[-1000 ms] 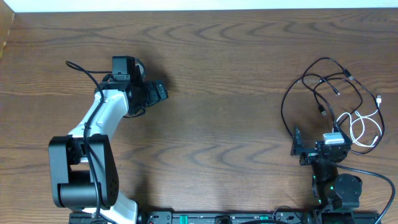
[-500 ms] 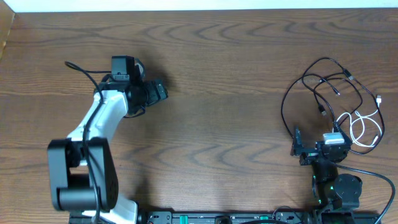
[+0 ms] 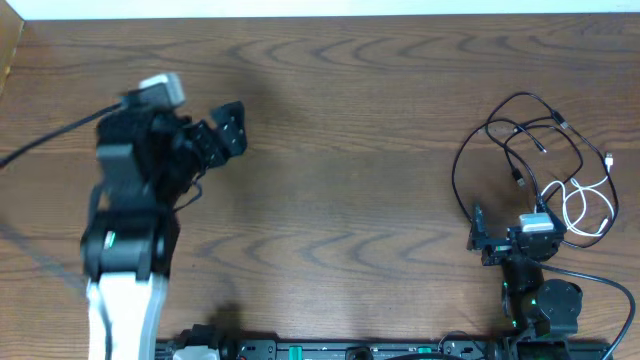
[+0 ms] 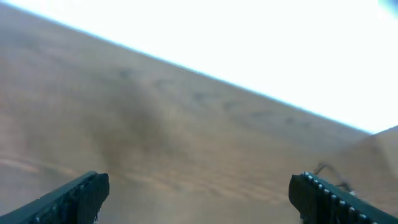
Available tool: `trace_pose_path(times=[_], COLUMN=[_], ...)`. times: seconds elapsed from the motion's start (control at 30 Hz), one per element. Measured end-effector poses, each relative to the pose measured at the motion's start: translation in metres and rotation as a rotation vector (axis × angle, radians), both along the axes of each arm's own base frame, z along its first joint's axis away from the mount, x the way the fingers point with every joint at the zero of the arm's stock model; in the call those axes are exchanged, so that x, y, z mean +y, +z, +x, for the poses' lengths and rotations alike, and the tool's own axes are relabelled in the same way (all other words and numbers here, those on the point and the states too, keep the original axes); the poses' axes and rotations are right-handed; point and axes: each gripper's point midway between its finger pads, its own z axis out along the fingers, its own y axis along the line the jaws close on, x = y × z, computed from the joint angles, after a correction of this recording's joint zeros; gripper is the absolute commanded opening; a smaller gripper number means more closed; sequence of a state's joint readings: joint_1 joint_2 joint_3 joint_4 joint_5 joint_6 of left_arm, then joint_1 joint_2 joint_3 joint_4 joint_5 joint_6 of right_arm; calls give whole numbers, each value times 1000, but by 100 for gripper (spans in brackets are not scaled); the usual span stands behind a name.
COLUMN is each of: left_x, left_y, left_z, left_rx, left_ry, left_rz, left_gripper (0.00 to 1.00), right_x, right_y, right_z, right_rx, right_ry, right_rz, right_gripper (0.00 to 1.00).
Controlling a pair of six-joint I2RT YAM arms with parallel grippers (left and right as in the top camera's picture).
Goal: Untangle cables
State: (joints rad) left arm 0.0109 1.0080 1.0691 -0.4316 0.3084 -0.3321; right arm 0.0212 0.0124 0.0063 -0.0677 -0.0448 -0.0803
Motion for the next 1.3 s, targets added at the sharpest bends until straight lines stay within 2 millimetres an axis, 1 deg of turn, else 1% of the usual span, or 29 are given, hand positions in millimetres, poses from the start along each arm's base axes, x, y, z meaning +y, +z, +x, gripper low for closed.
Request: trace_pose_path(times=[0.07,0.17,0.27,0.37,0.43,0.47,0.6,0.63,0.7,0.8,0.9,0.93,1.0,1.07,1.13,1.23,1.3], left_x=[0,0,-1,-1,-1,-1,-1,-1,-1,-2,2,4,11,20,26,31,33], left_y=[28,60,85,99,102,100,78,70,47,-6,-70,-88,-114,-128,-135,-138,-137], left_z=[-19,-46,-71,-89,-96,-100,-111,-114,-123,-142,-164,-170,-177,-179,-181,-184,-183], left_rx=[-91,-205,-299,-361,-383,-387,-369,-357,-307,-172,15,66,125,135,131,101,71], left_ry=[0,0,0,0,0,0,0,0,0,-2,11,21,60,104,133,162,171], left_rz=[1,3,4,4,5,5,4,4,4,6,22,29,54,81,97,110,116], left_gripper=[98,98,98,98,98,98,98,98,98,98,98,98,98,98,98,98,98], right_x=[0,0,0,0,0,0,0,0,0,0,0,0,0,0,0,0,0], right_y=[0,0,0,0,0,0,0,0,0,0,0,0,0,0,0,0,0], right_z=[0,0,0,0,0,0,0,0,0,0,0,0,0,0,0,0,0], right_rx=[0,0,0,0,0,0,0,0,0,0,-1,-1,0,0,0,0,0], right_ry=[0,0,0,0,0,0,0,0,0,0,0,0,0,0,0,0,0], right_rz=[0,0,0,0,0,0,0,0,0,0,0,0,0,0,0,0,0], right_gripper=[99,99,99,99,99,99,99,99,99,99,99,99,99,99,99,99,99])
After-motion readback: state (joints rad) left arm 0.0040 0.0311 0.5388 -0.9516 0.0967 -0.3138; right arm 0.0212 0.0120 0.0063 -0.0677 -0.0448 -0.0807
